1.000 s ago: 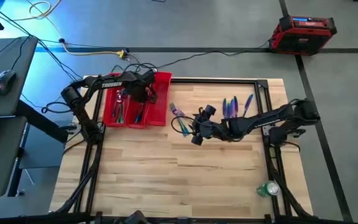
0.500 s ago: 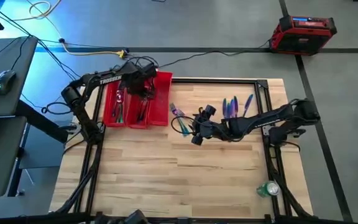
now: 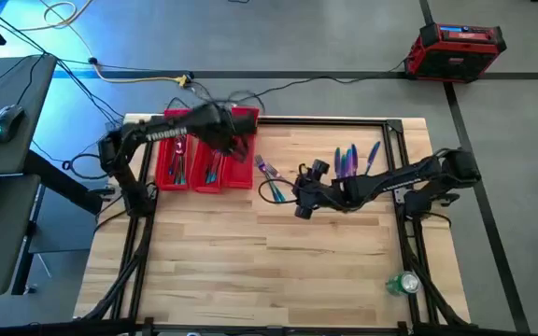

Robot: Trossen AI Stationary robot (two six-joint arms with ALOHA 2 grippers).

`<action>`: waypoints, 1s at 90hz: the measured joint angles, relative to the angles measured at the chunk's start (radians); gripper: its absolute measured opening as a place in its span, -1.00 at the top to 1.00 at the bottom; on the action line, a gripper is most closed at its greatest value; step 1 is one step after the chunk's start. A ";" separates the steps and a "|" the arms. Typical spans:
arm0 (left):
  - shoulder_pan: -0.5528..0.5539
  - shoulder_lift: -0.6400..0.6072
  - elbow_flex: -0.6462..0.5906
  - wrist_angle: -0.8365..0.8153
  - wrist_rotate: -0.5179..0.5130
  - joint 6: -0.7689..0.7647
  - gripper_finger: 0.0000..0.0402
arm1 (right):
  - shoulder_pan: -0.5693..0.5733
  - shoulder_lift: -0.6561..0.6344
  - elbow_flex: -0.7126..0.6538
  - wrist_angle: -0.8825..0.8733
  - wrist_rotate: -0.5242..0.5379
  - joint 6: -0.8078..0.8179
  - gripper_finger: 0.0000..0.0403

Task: Sort silverware
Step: Put the blue fork into the middle red bin

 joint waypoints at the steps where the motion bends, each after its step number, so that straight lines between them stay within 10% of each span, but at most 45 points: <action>1: -0.018 0.000 -0.001 -0.006 -0.008 -0.011 0.37 | -0.004 0.000 0.000 -0.004 -0.010 0.004 -0.15; 35: -0.532 -0.071 -0.005 -0.077 -0.231 -0.324 0.37 | -0.175 0.016 -0.181 0.338 -0.378 0.051 -0.15; 90: -0.823 -0.364 -0.262 -0.129 -0.492 -0.744 0.37 | -0.292 0.366 0.090 0.190 -0.404 -0.035 -0.06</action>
